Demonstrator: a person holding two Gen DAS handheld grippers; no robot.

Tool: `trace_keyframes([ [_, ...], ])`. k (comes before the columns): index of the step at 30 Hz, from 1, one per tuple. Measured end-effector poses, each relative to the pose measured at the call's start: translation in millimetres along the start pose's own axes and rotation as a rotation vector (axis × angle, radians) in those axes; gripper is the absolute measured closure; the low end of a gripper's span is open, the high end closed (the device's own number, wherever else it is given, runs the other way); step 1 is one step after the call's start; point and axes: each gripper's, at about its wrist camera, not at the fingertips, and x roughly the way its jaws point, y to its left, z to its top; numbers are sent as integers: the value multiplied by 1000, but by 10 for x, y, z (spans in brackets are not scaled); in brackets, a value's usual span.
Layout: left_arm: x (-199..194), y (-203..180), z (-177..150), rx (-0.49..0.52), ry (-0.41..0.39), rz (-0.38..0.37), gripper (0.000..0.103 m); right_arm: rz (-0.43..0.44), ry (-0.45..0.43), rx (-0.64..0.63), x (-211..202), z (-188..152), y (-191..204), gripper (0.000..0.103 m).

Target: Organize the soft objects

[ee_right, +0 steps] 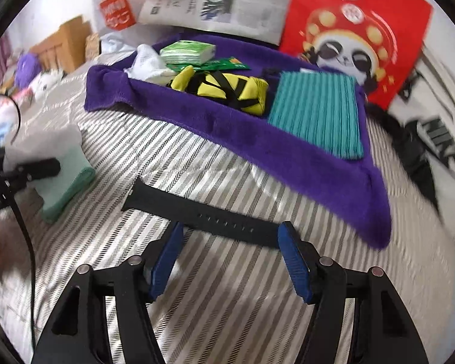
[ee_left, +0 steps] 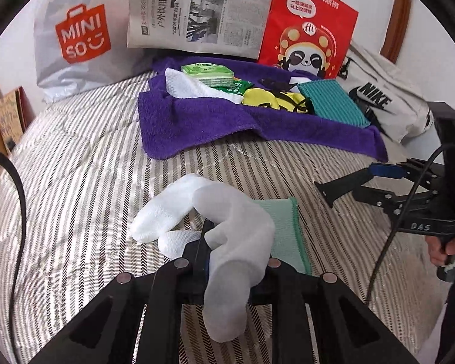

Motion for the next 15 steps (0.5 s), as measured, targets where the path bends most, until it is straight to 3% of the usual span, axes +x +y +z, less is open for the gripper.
trace_keyframes([
  [7, 6, 46, 2, -27, -1, -34, 86, 7, -16, -185, 73, 159, 151, 31],
  [11, 12, 34, -4, -23, 0, -29, 86, 38, -24, -187, 75, 169, 150, 32],
  [13, 10, 34, -6, -24, -1, -29, 86, 58, -37, -181, 60, 145, 146, 37],
  [15, 11, 35, -7, -25, -1, -30, 86, 94, -43, -169, 51, 127, 156, 50],
])
